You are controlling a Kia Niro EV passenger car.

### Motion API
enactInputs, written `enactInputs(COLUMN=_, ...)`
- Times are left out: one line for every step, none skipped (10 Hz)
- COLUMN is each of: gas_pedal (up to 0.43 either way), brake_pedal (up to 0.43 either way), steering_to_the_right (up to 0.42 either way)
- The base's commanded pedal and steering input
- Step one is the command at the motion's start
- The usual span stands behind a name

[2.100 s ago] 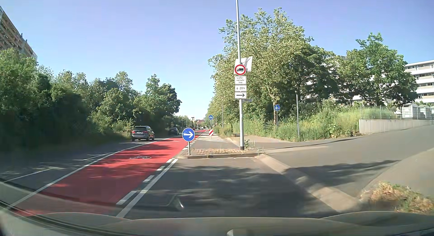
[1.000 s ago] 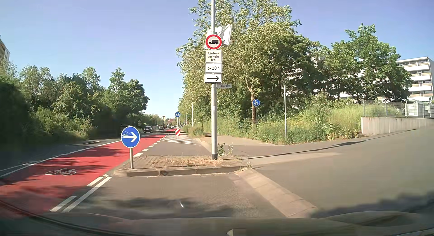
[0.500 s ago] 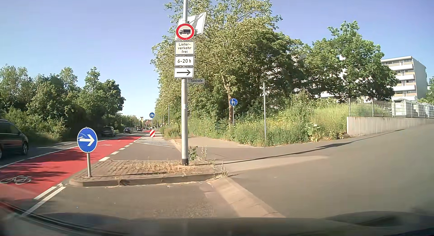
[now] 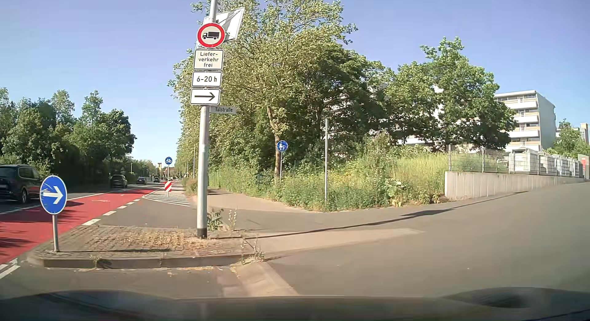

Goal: Follow the waypoints while adhering to traffic rules and regulations

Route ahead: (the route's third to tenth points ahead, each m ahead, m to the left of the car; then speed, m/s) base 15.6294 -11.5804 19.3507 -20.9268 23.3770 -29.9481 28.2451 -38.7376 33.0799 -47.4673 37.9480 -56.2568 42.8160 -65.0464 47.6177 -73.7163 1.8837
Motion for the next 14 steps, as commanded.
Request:
enactInputs(gas_pedal=0.000, brake_pedal=0.000, steering_to_the_right=0.554)
enactInputs(gas_pedal=0.008, brake_pedal=0.000, steering_to_the_right=0.580)
enactInputs(gas_pedal=0.047, brake_pedal=0.000, steering_to_the_right=0.602)
enactInputs(gas_pedal=0.098, brake_pedal=0.000, steering_to_the_right=0.616)
enactInputs(gas_pedal=0.110, brake_pedal=0.000, steering_to_the_right=0.631)
enactInputs(gas_pedal=0.110, brake_pedal=0.000, steering_to_the_right=0.638)
enactInputs(gas_pedal=0.110, brake_pedal=0.000, steering_to_the_right=0.641)
enactInputs(gas_pedal=0.110, brake_pedal=0.000, steering_to_the_right=0.640)
enactInputs(gas_pedal=0.110, brake_pedal=0.000, steering_to_the_right=0.641)
enactInputs(gas_pedal=0.110, brake_pedal=0.000, steering_to_the_right=0.643)
enactInputs(gas_pedal=0.110, brake_pedal=0.000, steering_to_the_right=0.646)
enactInputs(gas_pedal=0.110, brake_pedal=0.000, steering_to_the_right=0.646)
enactInputs(gas_pedal=0.110, brake_pedal=0.000, steering_to_the_right=0.646)
enactInputs(gas_pedal=0.110, brake_pedal=0.000, steering_to_the_right=0.640)
